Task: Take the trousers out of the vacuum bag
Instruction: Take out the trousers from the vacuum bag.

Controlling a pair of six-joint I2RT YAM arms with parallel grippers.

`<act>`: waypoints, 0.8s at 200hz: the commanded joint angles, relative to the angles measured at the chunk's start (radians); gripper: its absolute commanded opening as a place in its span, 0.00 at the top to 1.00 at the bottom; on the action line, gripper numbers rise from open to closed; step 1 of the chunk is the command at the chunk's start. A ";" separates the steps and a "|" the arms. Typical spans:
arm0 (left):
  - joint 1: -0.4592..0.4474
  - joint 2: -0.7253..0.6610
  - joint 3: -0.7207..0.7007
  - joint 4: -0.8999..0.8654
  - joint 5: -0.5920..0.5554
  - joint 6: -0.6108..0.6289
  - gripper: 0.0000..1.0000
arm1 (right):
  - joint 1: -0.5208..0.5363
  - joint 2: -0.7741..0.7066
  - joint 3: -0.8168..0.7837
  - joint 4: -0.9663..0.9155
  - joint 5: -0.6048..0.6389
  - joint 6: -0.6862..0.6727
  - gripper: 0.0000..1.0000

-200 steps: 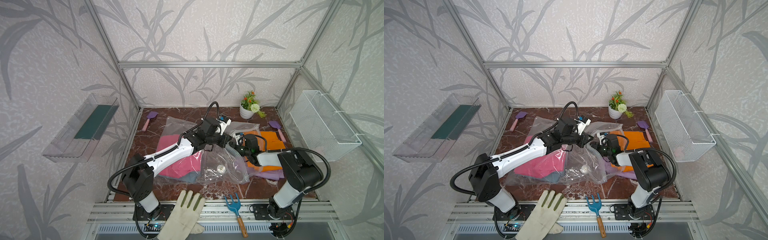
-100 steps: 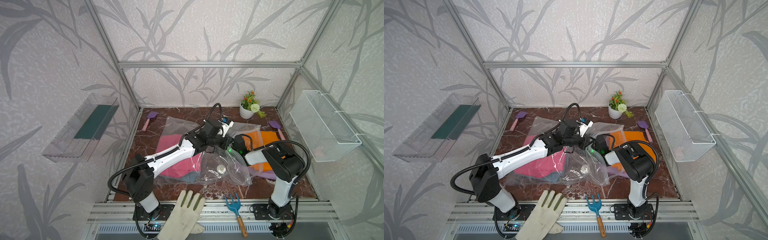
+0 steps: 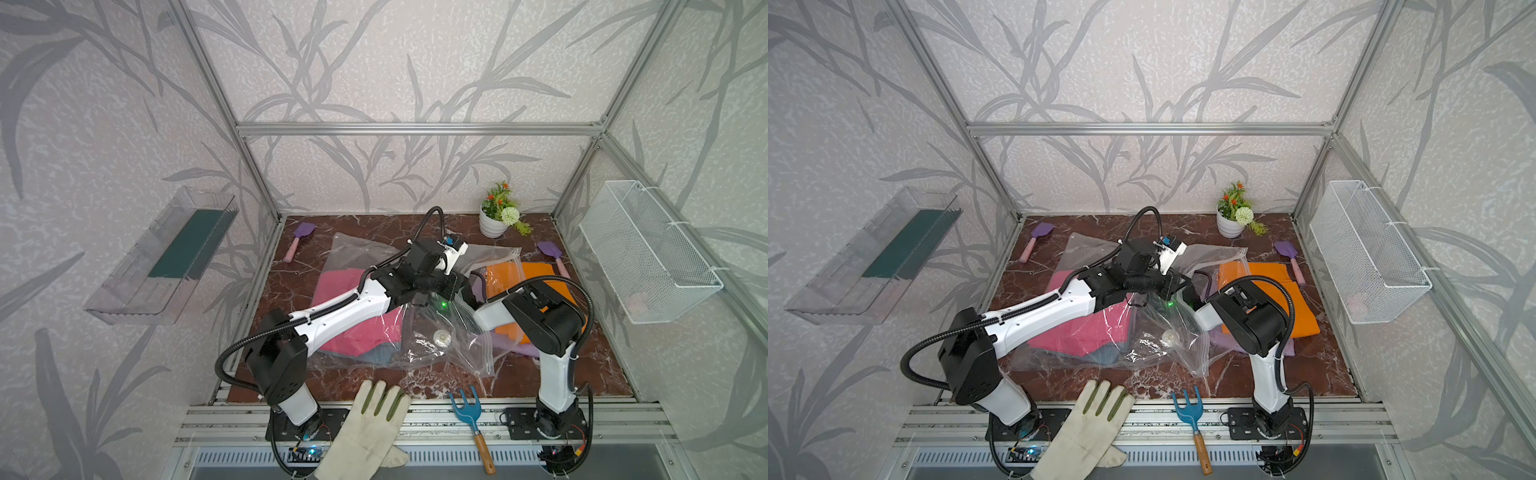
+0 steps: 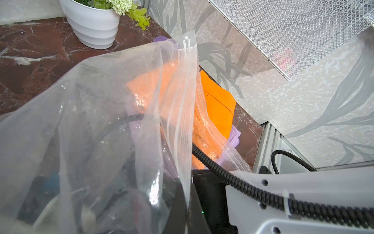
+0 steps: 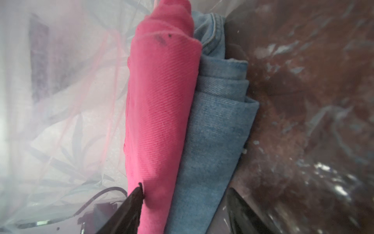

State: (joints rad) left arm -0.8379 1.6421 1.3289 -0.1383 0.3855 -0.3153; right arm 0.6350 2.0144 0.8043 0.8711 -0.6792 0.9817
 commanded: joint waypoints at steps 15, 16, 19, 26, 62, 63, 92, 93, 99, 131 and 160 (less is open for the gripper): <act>-0.012 -0.008 0.032 -0.011 -0.002 0.025 1.00 | 0.022 0.019 0.030 0.026 0.018 0.018 0.38; -0.012 -0.008 0.032 -0.012 -0.003 0.024 1.00 | 0.022 0.019 0.031 0.027 0.018 0.018 0.39; -0.012 -0.005 0.033 -0.011 -0.002 0.024 1.00 | 0.023 0.021 0.032 0.028 0.017 0.018 0.39; -0.012 -0.004 0.035 -0.011 -0.002 0.025 1.00 | 0.025 0.025 0.037 0.028 0.010 0.023 0.39; -0.013 0.012 0.047 -0.012 0.004 0.024 1.00 | 0.056 0.049 0.078 0.034 0.004 0.037 0.44; -0.012 0.013 0.047 -0.013 0.004 0.024 1.00 | 0.057 0.051 0.080 0.034 0.003 0.038 0.44; -0.012 0.022 0.053 -0.016 0.006 0.025 1.00 | 0.076 0.079 0.096 0.047 0.000 0.047 0.52; -0.012 0.022 0.053 -0.015 0.006 0.025 1.00 | 0.077 0.081 0.096 0.049 -0.001 0.048 0.52; -0.012 0.024 0.056 -0.017 0.004 0.025 1.00 | 0.077 0.088 0.096 0.060 -0.005 0.055 0.56; -0.012 0.030 0.056 -0.015 0.003 0.023 1.00 | 0.072 0.136 0.077 0.183 -0.013 0.132 0.93; -0.012 0.032 0.057 -0.019 -0.002 0.023 1.00 | 0.046 0.145 0.042 0.272 -0.017 0.173 1.00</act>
State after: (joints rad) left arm -0.8444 1.6642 1.3571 -0.1642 0.3843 -0.3073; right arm 0.6910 2.1407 0.8696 1.0378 -0.6830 1.1091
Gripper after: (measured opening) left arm 0.047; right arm 0.082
